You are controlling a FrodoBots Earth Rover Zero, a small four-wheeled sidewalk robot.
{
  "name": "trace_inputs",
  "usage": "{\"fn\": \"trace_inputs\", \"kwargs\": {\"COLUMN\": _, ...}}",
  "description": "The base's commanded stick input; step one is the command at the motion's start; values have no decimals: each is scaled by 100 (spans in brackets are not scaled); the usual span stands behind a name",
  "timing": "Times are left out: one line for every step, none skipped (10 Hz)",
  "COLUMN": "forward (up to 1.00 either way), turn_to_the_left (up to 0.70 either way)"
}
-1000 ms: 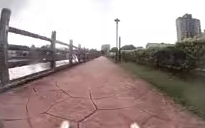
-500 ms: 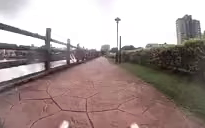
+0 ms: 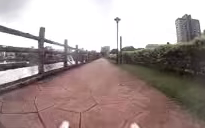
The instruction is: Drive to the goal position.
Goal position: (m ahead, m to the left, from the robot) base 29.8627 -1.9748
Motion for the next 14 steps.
{"fn": "trace_inputs", "kwargs": {"forward": 70, "turn_to_the_left": 0}}
{"fn": "trace_inputs", "kwargs": {"forward": 70, "turn_to_the_left": 0}}
{"fn": "trace_inputs", "kwargs": {"forward": 70, "turn_to_the_left": 0}}
{"fn": "trace_inputs", "kwargs": {"forward": 70, "turn_to_the_left": 0}}
{"fn": "trace_inputs", "kwargs": {"forward": 70, "turn_to_the_left": 0}}
{"fn": "trace_inputs", "kwargs": {"forward": 70, "turn_to_the_left": 0}}
{"fn": "trace_inputs", "kwargs": {"forward": 70, "turn_to_the_left": 0}}
{"fn": "trace_inputs", "kwargs": {"forward": 70, "turn_to_the_left": 0}}
{"fn": "trace_inputs", "kwargs": {"forward": 70, "turn_to_the_left": 0}}
{"fn": "trace_inputs", "kwargs": {"forward": 70, "turn_to_the_left": 0}}
{"fn": "trace_inputs", "kwargs": {"forward": 70, "turn_to_the_left": 0}}
{"fn": "trace_inputs", "kwargs": {"forward": 70, "turn_to_the_left": 0}}
{"fn": "trace_inputs", "kwargs": {"forward": 70, "turn_to_the_left": 0}}
{"fn": "trace_inputs", "kwargs": {"forward": 70, "turn_to_the_left": 0}}
